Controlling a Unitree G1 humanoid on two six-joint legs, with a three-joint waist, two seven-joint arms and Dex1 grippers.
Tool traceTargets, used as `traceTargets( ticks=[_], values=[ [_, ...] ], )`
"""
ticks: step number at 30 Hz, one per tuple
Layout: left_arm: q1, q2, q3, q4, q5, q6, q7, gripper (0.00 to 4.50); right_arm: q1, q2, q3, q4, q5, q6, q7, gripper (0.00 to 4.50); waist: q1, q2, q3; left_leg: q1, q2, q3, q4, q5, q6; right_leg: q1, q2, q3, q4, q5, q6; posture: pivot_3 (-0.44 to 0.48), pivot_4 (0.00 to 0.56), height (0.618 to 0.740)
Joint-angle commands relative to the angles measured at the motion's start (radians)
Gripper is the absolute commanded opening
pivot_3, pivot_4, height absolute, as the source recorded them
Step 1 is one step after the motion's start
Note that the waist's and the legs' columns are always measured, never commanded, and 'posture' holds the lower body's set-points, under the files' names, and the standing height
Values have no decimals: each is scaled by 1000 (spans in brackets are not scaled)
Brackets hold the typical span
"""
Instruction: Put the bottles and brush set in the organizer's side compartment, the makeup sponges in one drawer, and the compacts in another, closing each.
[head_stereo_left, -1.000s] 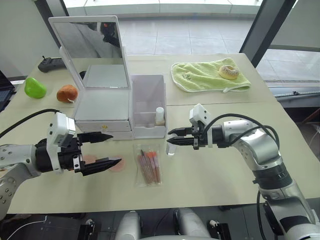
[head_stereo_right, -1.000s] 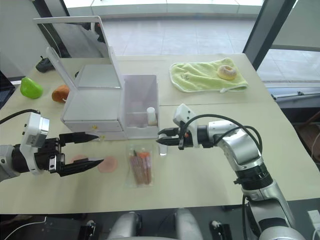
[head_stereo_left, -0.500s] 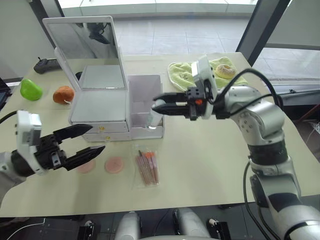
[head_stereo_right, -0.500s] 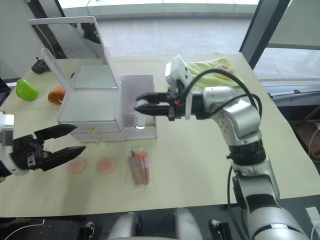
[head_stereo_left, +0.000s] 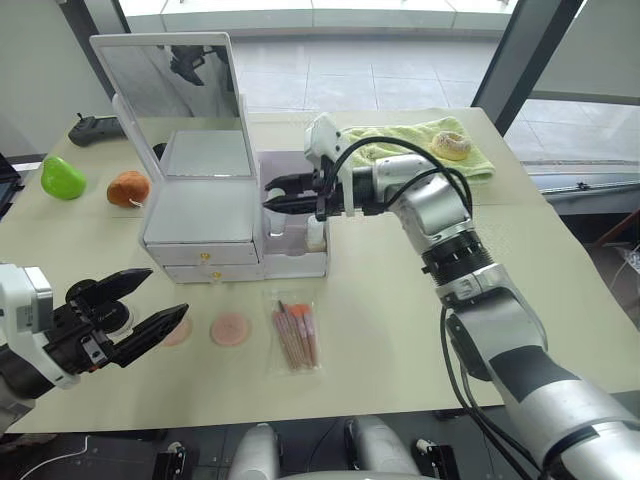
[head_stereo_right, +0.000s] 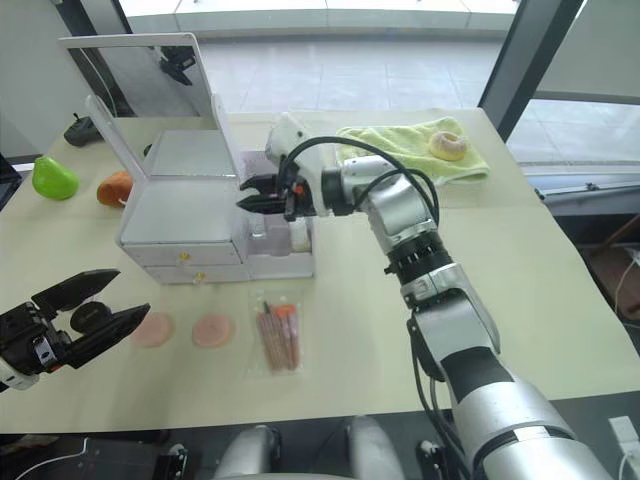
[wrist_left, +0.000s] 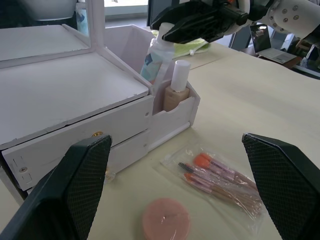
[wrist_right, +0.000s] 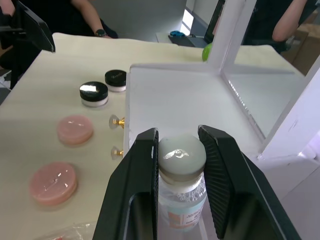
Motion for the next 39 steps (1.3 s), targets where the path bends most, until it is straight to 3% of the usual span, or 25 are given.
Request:
traceTargets(
  ticks=[1,6,13,19,23,24,29,39],
  values=[
    [-4,5,10,-34,-13,-22,23,4500,-53,23,-5,59,-32,-61,20,901,-1,0,0,0,0,0,0,0,0,0,0,0,0,0,0,0,150,740],
    [-46,19,-10,-26,-12,-27,51,4500,-79,52,0,194,-107,-130,-8,901,-7,0,0,0,0,0,0,0,0,0,1,0,0,0,0,0,150,740],
    [-62,40,-27,32,35,-46,25,4500,-90,75,-14,232,-126,-117,23,901,-9,0,0,1,0,-1,-1,0,0,0,1,0,1,0,0,0,150,740],
    [-88,63,-28,95,82,-86,-1,4500,-97,61,-61,186,-98,-79,32,2919,-8,1,0,0,0,-1,0,0,0,0,1,0,0,0,0,0,150,740],
    [-107,65,-36,134,105,-109,-11,4500,-84,0,-117,61,-42,6,63,4326,-6,1,1,0,0,-1,-1,0,0,-1,1,0,1,0,0,0,150,740],
    [-113,64,-32,147,113,-120,-11,4500,-77,-18,-131,28,-28,29,68,4455,-5,1,1,0,0,-1,-1,0,0,0,1,0,0,0,0,0,150,740],
    [-145,51,42,357,243,-283,-20,4500,-17,-166,-234,-100,26,77,40,4455,-4,1,0,0,0,-1,-1,0,0,0,1,0,0,0,0,0,150,740],
    [-188,77,147,812,302,-446,-52,4500,217,-509,-455,-97,52,28,-52,4455,1,-1,-2,1,-1,2,-1,0,0,0,-1,0,-1,-1,0,0,150,740]
  ],
)
